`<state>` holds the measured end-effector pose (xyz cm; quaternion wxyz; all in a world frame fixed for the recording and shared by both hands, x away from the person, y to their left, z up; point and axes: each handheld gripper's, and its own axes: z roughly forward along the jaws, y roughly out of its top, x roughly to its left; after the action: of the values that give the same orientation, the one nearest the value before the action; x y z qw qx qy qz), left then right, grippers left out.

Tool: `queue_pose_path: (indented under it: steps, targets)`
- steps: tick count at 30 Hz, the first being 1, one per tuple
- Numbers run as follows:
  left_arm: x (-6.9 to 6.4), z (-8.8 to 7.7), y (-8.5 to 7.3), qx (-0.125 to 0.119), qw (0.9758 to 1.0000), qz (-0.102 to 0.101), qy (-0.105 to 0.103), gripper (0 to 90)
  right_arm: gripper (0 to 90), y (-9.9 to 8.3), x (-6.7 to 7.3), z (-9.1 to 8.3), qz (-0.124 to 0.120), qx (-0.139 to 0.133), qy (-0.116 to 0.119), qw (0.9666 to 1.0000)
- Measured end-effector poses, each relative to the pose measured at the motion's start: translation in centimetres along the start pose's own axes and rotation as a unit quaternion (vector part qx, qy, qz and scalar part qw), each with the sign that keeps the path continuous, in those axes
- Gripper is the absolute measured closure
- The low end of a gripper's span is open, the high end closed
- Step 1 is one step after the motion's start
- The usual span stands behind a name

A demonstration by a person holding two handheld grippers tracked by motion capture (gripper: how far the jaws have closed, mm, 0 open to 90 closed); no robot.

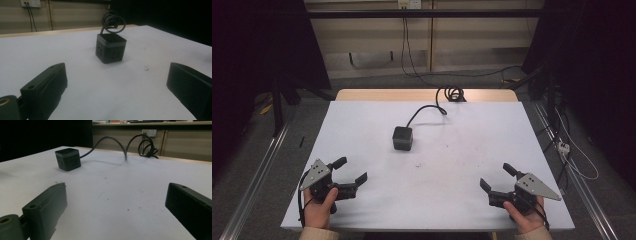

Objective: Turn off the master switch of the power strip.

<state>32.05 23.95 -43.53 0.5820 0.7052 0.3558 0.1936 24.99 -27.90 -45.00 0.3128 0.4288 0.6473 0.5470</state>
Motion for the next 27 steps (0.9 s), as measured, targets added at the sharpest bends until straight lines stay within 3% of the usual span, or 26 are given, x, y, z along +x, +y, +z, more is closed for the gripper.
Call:
queue_pose_path:
  steps: [19, 27]
  targets:
    - [-0.8, 2.7, 1.1, 0.009, 0.9998, 0.003, -0.014, 2.9, 4.6, 0.2, 0.0, -0.4, -0.003, -0.002, -0.001, 1.0]
    - [-0.8, 4.0, 1.4, 0.019, 0.9996, -0.008, -0.017, 3.2, 4.7, 0.3, -0.1, -0.5, -0.007, -0.003, -0.003, 1.0]
